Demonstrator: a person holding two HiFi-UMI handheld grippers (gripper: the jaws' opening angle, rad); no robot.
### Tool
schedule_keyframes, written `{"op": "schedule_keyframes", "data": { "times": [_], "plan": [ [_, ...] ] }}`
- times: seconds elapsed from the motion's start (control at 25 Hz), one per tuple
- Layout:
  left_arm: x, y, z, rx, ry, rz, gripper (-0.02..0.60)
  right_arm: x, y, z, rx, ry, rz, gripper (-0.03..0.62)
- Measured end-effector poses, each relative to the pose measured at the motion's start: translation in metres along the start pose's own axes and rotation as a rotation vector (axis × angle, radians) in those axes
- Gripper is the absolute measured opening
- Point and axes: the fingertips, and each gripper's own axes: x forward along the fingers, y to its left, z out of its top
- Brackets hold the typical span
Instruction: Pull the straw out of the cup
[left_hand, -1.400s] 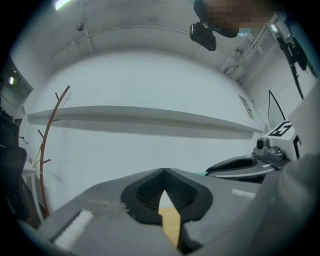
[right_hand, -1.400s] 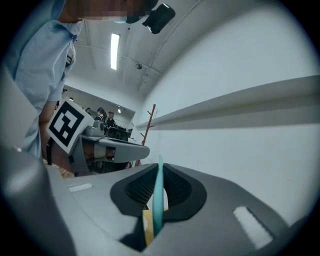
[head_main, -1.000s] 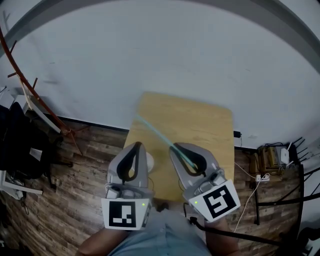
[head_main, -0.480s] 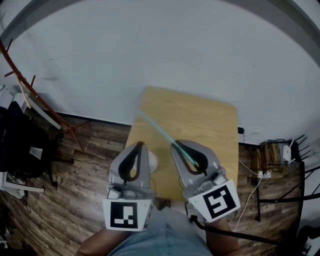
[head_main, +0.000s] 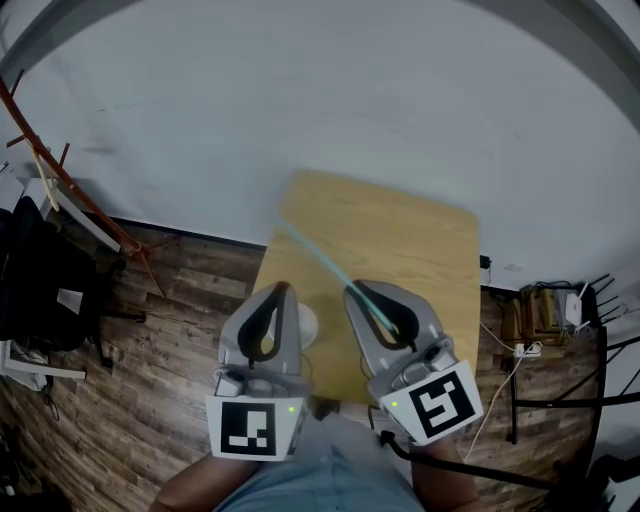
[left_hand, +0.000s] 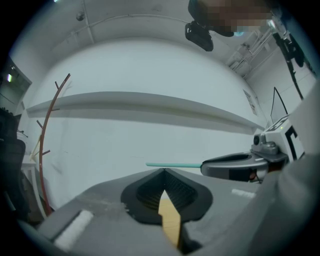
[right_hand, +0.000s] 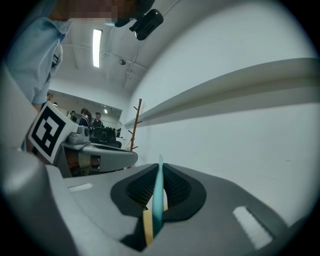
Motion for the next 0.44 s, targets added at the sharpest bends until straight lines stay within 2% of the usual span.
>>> {"op": "schedule_keyframes", "data": {
  "times": [0.44],
  "plan": [
    [0.0079, -0.0015, -0.0022, 0.003, 0.007, -0.003, 0.02, 0.005, -0.0058, -0.0059, 0.002, 0.009, 0.014, 0.032]
  ]
}}
